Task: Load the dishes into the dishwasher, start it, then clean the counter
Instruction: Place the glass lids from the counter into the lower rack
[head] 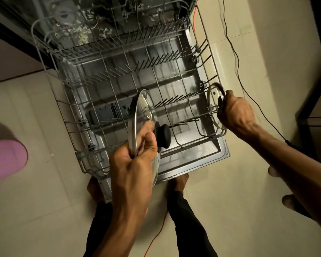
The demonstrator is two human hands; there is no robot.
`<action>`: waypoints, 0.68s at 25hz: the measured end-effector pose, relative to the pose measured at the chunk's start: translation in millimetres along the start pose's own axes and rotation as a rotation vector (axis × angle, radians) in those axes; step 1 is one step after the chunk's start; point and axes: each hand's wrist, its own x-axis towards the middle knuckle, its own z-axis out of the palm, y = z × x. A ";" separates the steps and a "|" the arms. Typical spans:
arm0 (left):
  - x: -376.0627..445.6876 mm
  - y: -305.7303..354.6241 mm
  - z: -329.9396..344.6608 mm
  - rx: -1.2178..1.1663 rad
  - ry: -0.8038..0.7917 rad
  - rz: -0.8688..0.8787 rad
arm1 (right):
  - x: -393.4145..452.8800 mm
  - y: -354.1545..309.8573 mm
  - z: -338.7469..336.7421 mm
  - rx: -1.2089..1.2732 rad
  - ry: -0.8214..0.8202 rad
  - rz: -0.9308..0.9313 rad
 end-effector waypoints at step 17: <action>-7.8 -29.6 10.8 0.083 -0.040 0.010 | 38.7 -9.7 -17.1 0.031 -0.144 0.035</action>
